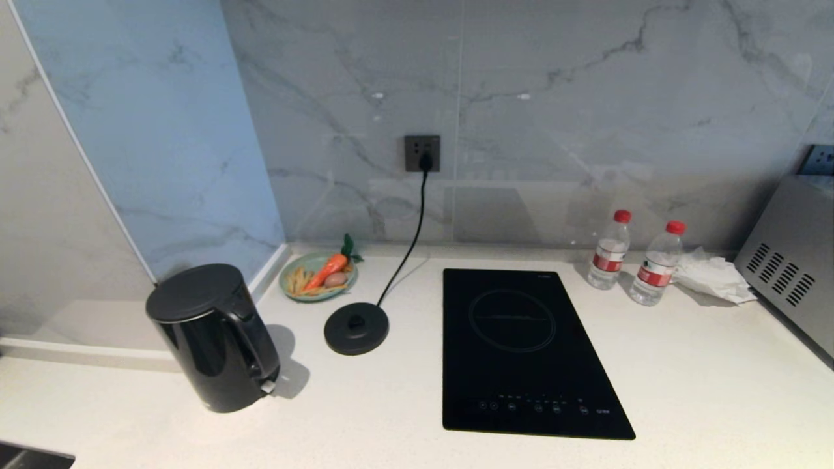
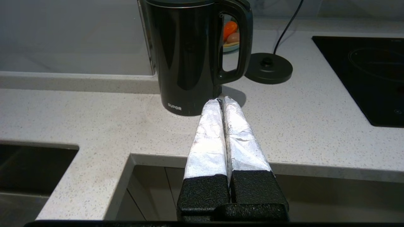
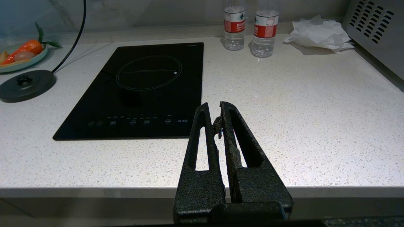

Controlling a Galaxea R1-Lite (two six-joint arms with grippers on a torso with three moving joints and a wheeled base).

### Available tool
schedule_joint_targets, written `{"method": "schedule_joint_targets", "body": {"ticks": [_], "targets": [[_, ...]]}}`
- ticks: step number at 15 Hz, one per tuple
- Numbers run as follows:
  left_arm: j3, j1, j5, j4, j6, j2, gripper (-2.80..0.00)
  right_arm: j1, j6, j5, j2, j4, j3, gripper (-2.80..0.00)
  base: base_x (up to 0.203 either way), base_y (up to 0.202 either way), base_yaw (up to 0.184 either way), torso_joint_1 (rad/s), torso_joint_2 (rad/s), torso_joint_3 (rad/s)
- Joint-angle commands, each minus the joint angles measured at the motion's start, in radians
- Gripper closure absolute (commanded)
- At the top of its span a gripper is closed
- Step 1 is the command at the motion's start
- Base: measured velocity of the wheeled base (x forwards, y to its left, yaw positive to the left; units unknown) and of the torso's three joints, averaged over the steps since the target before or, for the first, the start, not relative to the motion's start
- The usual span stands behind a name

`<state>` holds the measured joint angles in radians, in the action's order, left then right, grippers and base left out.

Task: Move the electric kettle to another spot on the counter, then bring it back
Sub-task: Grab the kettle

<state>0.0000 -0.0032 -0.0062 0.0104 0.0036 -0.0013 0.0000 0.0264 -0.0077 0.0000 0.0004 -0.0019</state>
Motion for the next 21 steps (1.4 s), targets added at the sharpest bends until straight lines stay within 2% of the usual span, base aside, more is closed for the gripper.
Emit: {"method": "schedule_joint_targets", "body": {"ticks": [1,10,13,15,18,21], "targets": [[0.003,0.0,0.0,0.0,-0.001,0.001,0.0,0.0,0.001,-0.001,0.0,0.0,0.0,0.0,0.0,0.0,0.0,0.0,0.0,0.0],[0.0,0.003,0.0,0.011,0.003,0.001,0.0,0.0,0.0,0.0,0.0,0.0,0.0,0.0,0.0,0.0,0.0,0.0,0.0,0.0],[-0.002,0.004,-0.001,0.007,0.03,0.0,0.0,0.0,0.0,0.0,0.0,0.0,0.0,0.0,0.0,0.0,0.0,0.0,0.0,0.0],[-0.068,0.004,-0.006,0.012,0.007,0.024,0.0,0.0,0.001,0.0,0.0,0.0,0.0,0.0,0.0,0.0,0.0,0.0,0.0,0.0],[-0.192,-0.002,-0.033,0.006,-0.052,0.178,0.0,0.0,0.0,0.0,0.0,0.0,0.0,0.0,0.0,0.0,0.0,0.0,0.0,0.0],[-0.227,-0.02,-0.073,-0.037,-0.063,0.291,0.0,0.0,0.0,0.0,0.0,0.0,0.0,0.0,0.0,0.0,0.0,0.0,0.0,0.0]]}}
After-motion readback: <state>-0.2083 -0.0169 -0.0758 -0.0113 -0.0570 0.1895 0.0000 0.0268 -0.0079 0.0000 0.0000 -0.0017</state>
